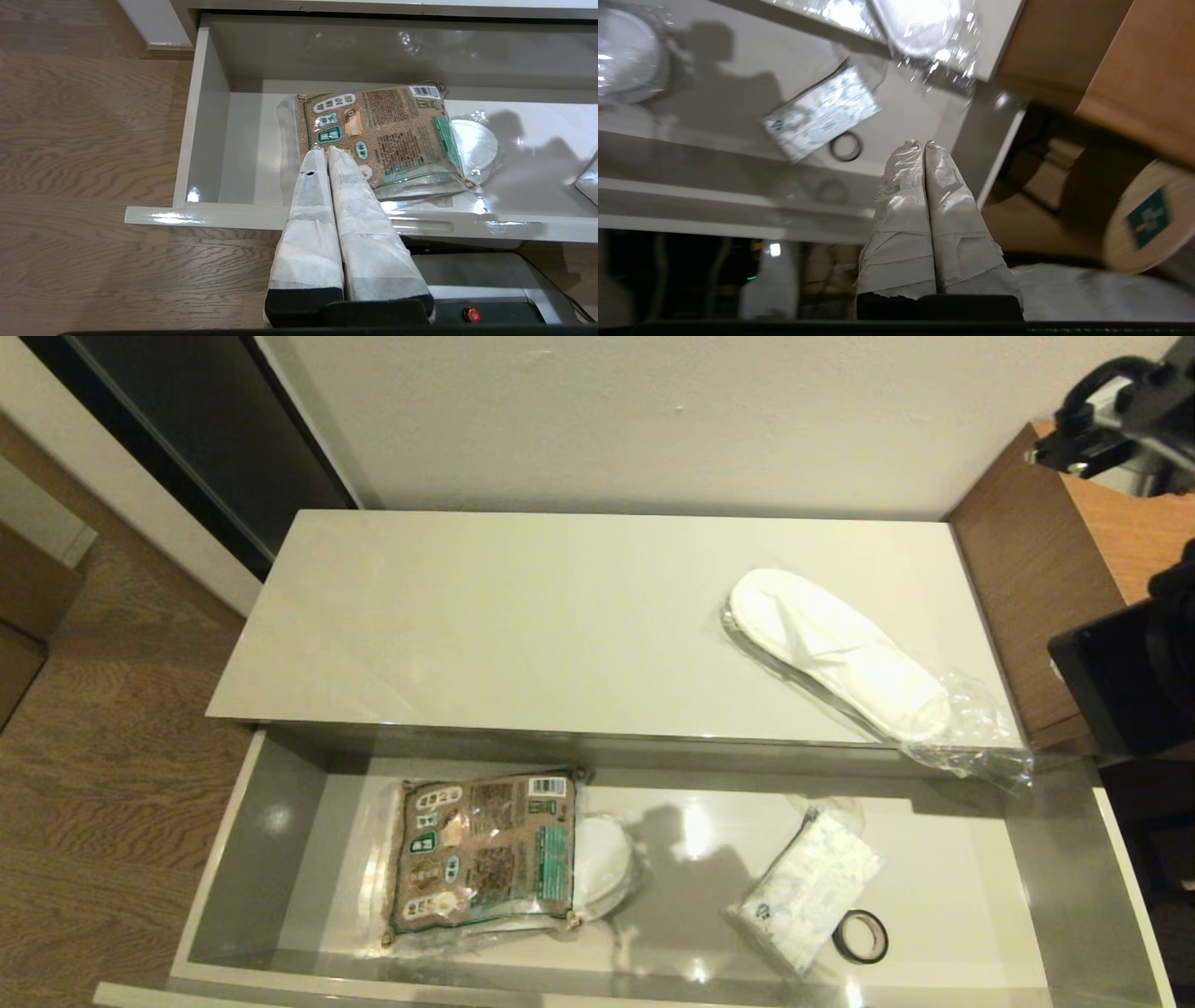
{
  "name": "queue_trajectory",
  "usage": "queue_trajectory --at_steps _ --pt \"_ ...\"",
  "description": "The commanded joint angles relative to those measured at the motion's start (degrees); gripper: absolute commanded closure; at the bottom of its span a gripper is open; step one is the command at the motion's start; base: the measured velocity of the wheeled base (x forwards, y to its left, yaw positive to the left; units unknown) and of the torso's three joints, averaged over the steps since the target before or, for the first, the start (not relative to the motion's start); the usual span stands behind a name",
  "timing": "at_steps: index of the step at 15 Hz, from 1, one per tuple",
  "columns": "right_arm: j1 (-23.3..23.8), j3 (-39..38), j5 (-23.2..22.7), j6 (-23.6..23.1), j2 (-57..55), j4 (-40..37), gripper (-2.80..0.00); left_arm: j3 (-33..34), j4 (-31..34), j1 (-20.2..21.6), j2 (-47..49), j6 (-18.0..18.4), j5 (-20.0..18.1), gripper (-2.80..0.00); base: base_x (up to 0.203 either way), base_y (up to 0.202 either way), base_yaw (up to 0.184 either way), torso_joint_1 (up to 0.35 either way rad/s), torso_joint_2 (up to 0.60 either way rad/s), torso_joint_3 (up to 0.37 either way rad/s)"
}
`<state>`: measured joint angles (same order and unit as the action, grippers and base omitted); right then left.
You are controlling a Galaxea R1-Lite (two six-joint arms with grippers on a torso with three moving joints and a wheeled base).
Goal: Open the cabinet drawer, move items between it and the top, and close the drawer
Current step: Close the drawer
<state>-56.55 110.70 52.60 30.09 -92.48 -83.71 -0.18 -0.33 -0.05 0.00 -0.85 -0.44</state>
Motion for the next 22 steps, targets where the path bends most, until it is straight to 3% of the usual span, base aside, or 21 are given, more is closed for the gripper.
queue_trajectory --at_steps 1,3,4,7,8,10,12,14,17,20,22 --pt "-0.47 -0.96 -3.96 13.70 0.75 -3.07 0.00 0.01 -0.02 -0.04 0.09 -0.03 0.00 0.00 0.000 0.000 0.000 0.000 0.00 0.000" --pt "-0.27 -1.47 -11.87 25.27 0.69 -3.75 0.00 0.01 -0.02 -0.04 0.09 -0.03 0.00 0.00 0.000 0.000 0.000 0.000 0.00 0.000" --pt "1.23 0.51 -13.01 27.61 0.09 -3.86 0.00 0.01 -0.02 -0.04 0.09 -0.03 0.00 0.00 0.000 0.000 0.000 0.000 0.00 0.000" --pt "3.64 -5.70 -19.33 29.26 4.15 -2.80 0.00 0.01 -0.02 -0.04 0.09 -0.03 0.00 0.00 0.000 0.000 0.000 0.000 0.00 0.000" --pt "3.62 -11.29 -21.36 29.22 6.04 1.41 0.00 0.01 -0.02 -0.04 0.09 -0.03 0.00 0.00 0.000 0.000 0.000 0.000 0.00 0.000" --pt "4.62 -23.79 -21.16 29.13 7.92 13.61 0.00 0.01 -0.02 -0.04 0.09 -0.03 0.00 0.00 0.000 0.000 0.000 0.000 0.00 0.000" --pt "13.14 -30.37 -19.96 29.02 7.73 20.13 0.00 0.01 -0.02 -0.04 0.09 -0.03 0.00 0.00 0.000 0.000 0.000 0.000 0.00 0.000" --pt "19.96 -33.58 -22.45 29.48 7.12 23.87 0.00 0.01 -0.02 -0.04 0.09 -0.03 0.00 0.00 0.000 0.000 0.000 0.000 0.00 0.000" --pt "29.95 -37.39 -23.82 31.23 9.04 25.28 0.00 0.01 -0.02 -0.04 0.09 0.05 0.00 0.00 0.000 0.000 0.000 0.000 0.00 0.000" --pt "35.97 -43.12 -23.32 36.11 14.60 25.25 0.00 0.01 -0.02 -0.04 0.09 -0.03 0.00 0.00 0.000 0.000 0.000 0.000 0.00 0.000" --pt "42.90 -45.07 -22.42 38.31 18.77 23.23 0.00 0.01 -0.02 -0.04 0.09 -0.03 0.00 0.00 0.000 0.000 0.000 0.000 0.00 0.000"
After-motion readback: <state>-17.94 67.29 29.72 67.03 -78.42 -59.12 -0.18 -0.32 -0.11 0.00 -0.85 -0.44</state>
